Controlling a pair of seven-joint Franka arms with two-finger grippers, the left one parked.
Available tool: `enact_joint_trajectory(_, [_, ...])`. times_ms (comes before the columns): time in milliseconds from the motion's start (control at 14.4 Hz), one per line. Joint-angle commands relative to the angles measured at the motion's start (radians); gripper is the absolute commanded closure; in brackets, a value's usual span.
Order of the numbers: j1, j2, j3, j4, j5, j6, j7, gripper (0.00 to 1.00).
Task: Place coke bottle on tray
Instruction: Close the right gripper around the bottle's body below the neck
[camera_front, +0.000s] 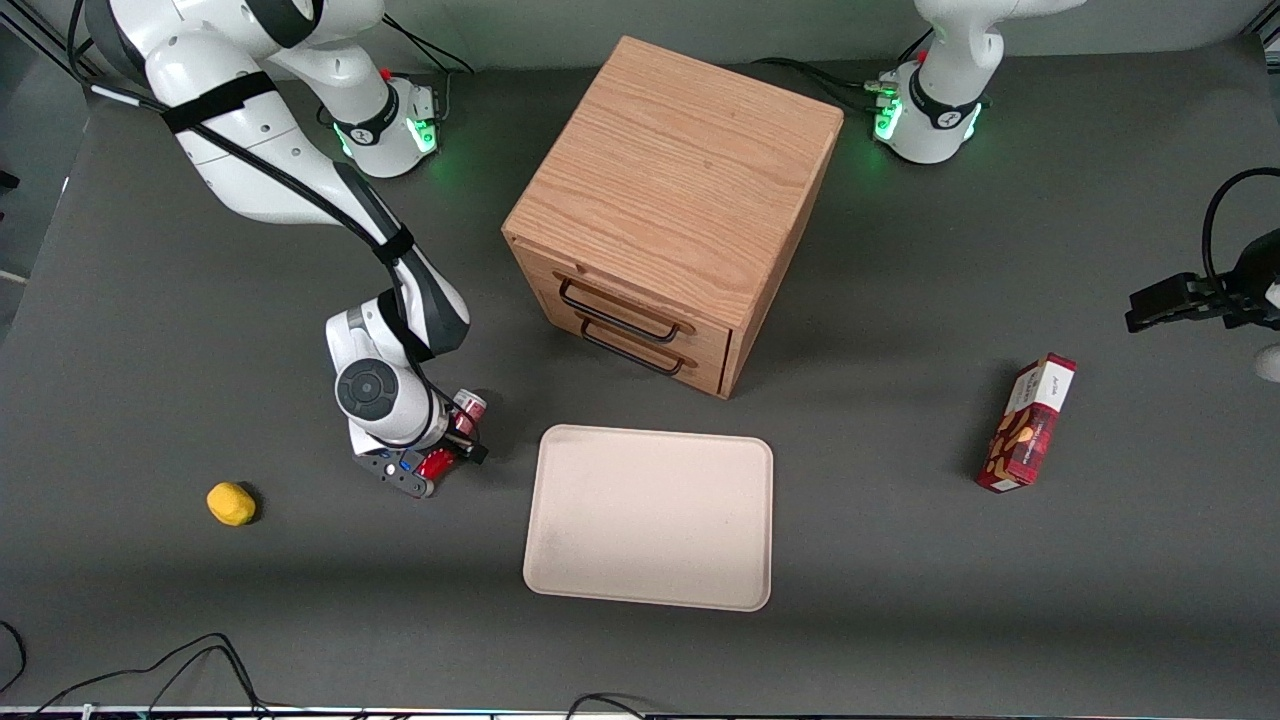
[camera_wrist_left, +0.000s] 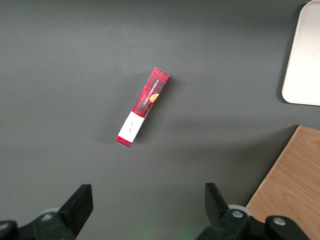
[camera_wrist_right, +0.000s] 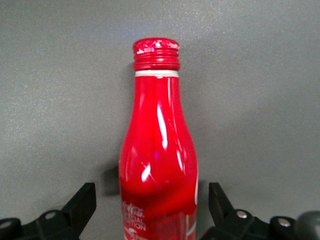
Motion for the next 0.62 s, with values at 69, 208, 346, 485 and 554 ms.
enact_joint_trajectory(69, [0.005,-0.003,-0.003,-0.008,-0.038,0.018,0.042,0.00])
enact_joint_trajectory(208, [0.005,-0.003,-0.003,-0.008,-0.038,0.018,0.040,0.00])
enact_joint_trajectory(346, [0.005,-0.003,-0.003,-0.010,-0.041,0.018,0.040,0.19])
enact_joint_trajectory(485, [0.005,-0.010,-0.003,-0.029,-0.058,0.030,0.042,1.00])
enact_joint_trajectory(554, [0.005,-0.015,-0.003,-0.040,-0.060,0.048,0.042,1.00])
